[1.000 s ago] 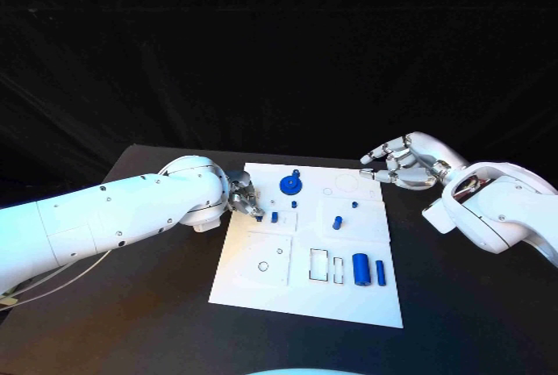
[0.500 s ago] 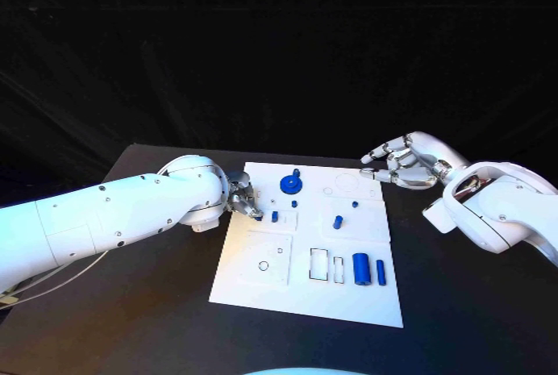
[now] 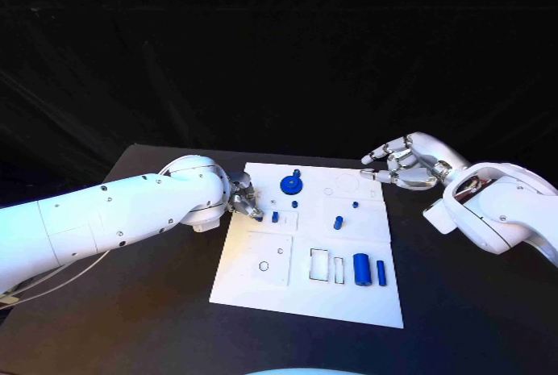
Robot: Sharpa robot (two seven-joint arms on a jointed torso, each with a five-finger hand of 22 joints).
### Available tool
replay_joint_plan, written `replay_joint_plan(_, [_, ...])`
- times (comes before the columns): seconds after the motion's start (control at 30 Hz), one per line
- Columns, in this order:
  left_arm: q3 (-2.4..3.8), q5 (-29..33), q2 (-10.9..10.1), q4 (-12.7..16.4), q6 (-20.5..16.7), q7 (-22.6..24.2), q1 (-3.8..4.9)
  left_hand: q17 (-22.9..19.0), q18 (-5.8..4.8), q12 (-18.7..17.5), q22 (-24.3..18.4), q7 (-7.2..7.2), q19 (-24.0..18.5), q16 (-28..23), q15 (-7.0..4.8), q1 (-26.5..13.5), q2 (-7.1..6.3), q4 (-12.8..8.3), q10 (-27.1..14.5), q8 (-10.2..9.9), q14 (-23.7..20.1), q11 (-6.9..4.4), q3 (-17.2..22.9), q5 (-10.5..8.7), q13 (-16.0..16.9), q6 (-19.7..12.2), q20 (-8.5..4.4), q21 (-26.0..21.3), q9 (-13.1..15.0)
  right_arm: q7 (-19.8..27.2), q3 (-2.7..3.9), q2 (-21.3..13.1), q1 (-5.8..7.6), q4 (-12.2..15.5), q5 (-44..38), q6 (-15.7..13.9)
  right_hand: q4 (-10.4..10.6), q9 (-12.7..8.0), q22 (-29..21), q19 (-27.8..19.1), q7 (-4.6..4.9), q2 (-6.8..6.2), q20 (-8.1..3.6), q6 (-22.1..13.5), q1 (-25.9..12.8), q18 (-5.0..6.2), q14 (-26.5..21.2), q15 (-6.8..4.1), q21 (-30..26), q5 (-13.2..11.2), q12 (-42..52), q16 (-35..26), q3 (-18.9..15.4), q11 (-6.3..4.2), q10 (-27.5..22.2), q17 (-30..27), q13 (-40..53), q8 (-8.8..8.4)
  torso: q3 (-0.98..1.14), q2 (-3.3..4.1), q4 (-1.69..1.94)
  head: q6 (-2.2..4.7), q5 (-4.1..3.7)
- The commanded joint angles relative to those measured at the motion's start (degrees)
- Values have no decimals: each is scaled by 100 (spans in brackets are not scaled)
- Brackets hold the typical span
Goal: Assemble the parts on the task board
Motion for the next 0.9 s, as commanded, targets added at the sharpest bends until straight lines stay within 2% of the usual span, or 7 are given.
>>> replay_joint_plan(0.03, [-8, 71, 30, -18, 184, -48, -9, 442, -74, -35, 1112, -87, 380, -22, -28, -15, 50, -794, 15, 20, 302, 6, 829, 14, -7, 123, -37, 21, 12, 29, 1, -3, -3, 8, -5, 47, 24, -10, 853, 79, -16, 27, -50, -33, -45, 73, 278, -32, -39, 39, 2, -33, 6, -12, 2, 294, 8, 34, 2, -3, 3, -1, -17])
replay_joint_plan(0.17, [-8, 79, 66, -48, 286, -62, -8, 442, -77, -26, 1121, -93, 384, -22, -29, -51, 39, -782, 28, 28, 302, 2, 820, 10, 7, 131, -37, 27, 17, 27, 1, -9, -3, 14, -5, 48, 24, -10, 853, 79, -16, 27, -50, -33, -45, 73, 278, -32, -39, 39, 2, -33, 6, -12, 2, 294, 8, 34, 0, -1, 0, -5, -12])
replay_joint_plan(0.23, [-8, 58, 96, -67, 354, -77, -7, 443, -79, -9, 1133, -108, 390, -20, -36, -106, 12, -771, 53, 47, 303, -8, 782, 2, 28, 147, -38, 34, 33, 25, 1, -12, -2, 17, -5, 47, 24, -10, 853, 79, -16, 27, -50, -33, -45, 73, 278, -32, -39, 39, 2, -33, 6, -12, 2, 294, 8, 34, -1, -4, 3, -14, -35])
replay_joint_plan(0.37, [-8, 37, 128, -84, 431, -94, -6, 444, -82, 2, 1144, -127, 395, -20, -46, -178, -2, -746, 78, 67, 303, -22, 726, -3, 41, 162, -43, 40, 57, 24, 1, -14, -2, 19, -6, 47, 24, -10, 853, 79, -16, 27, -50, -33, -45, 73, 278, -32, -39, 39, 2, -33, 6, -12, 2, 294, 8, 34, -2, -7, -10, -12, -20])
replay_joint_plan(0.6, [-7, 23, 159, -121, 478, -116, -4, 446, -87, 23, 1164, -169, 406, -20, -69, -371, -16, -645, 116, 92, 305, -52, 530, -12, 70, 182, -59, 53, 104, 22, 1, -22, -2, 22, -8, 39, 24, -10, 853, 79, -16, 27, -50, -33, -45, 73, 278, -32, -39, 39, 2, -33, 6, -12, 2, 294, 8, 34, -2, -4, 9, -18, -47])
replay_joint_plan(0.77, [-6, 21, 162, -157, 426, -132, -2, 447, -87, 36, 1164, -189, 405, -20, -76, -705, -60, -388, 122, 91, 306, -65, 92, -36, 83, 231, -73, 51, 126, 22, 1, -24, -2, 24, -9, 25, 28, -11, 848, 75, -17, 30, -51, -31, -46, 75, 275, -33, -49, 51, -9, -44, 5, -13, -8, 283, -4, 39, -2, 0, 8, -18, -57])
replay_joint_plan(0.9, [-6, 20, 165, -178, 411, -142, -1, 448, -90, 63, 1176, -210, 412, -21, -89, -832, -33, -241, 127, 77, 306, -75, -325, -37, 112, 276, -82, 57, 133, 22, 1, -25, -2, 23, -10, 20, 29, -11, 844, 72, -17, 29, -51, -32, -47, 76, 274, -33, -55, 53, -18, -48, 4, -12, -16, 279, -13, 39, -5, -2, 1, -24, -53])
